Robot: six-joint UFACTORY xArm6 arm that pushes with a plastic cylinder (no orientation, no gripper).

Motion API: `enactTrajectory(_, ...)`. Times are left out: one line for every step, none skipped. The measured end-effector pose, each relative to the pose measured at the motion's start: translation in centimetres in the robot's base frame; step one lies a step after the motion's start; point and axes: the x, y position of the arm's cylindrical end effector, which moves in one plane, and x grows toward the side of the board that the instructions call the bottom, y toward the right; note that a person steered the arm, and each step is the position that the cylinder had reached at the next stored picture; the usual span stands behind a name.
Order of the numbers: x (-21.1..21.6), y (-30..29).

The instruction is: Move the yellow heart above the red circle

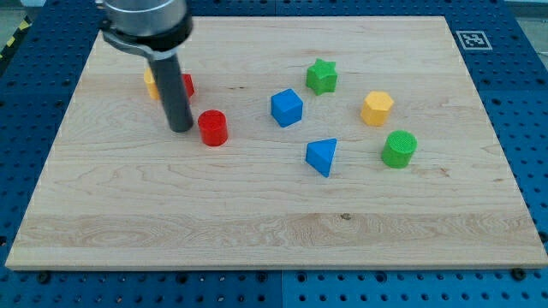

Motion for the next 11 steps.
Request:
enactTrajectory(-2.1, -5.1)
enactTrajectory(-4.4, -5.4)
enactTrajectory(-6.3, -3.8)
enactTrajectory(-7.5, -3.1)
enactTrajectory(-10.1, -4.9)
enactTrajectory(-12.0, -6.0)
enactTrajectory(-11.1, -5.8)
enactTrajectory(-10.9, -4.0)
enactTrajectory(-11.0, -1.0)
enactTrajectory(-11.0, 2.1)
enactTrajectory(-11.0, 2.9)
